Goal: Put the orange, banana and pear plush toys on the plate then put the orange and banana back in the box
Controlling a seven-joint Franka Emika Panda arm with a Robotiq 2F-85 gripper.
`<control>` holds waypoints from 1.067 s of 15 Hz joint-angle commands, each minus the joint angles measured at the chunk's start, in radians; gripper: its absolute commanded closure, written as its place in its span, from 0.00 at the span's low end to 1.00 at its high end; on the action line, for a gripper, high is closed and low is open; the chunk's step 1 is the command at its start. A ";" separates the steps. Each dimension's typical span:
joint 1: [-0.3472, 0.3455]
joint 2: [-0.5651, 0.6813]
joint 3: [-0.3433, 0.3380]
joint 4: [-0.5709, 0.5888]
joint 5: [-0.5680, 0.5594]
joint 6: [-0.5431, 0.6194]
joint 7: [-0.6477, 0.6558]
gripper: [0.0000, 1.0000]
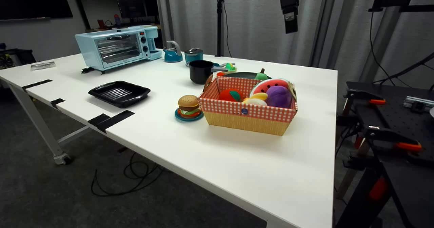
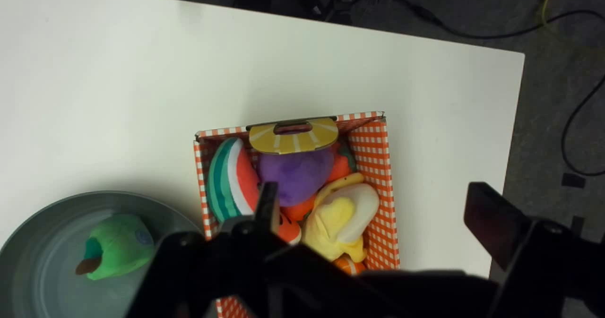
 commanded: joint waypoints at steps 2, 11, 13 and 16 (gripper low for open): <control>-0.018 -0.077 0.004 -0.021 -0.017 -0.015 0.020 0.00; -0.020 -0.090 0.004 -0.018 -0.010 -0.002 0.019 0.00; -0.020 -0.091 0.004 -0.019 -0.010 -0.002 0.020 0.00; -0.020 -0.091 0.004 -0.022 -0.010 -0.002 0.020 0.00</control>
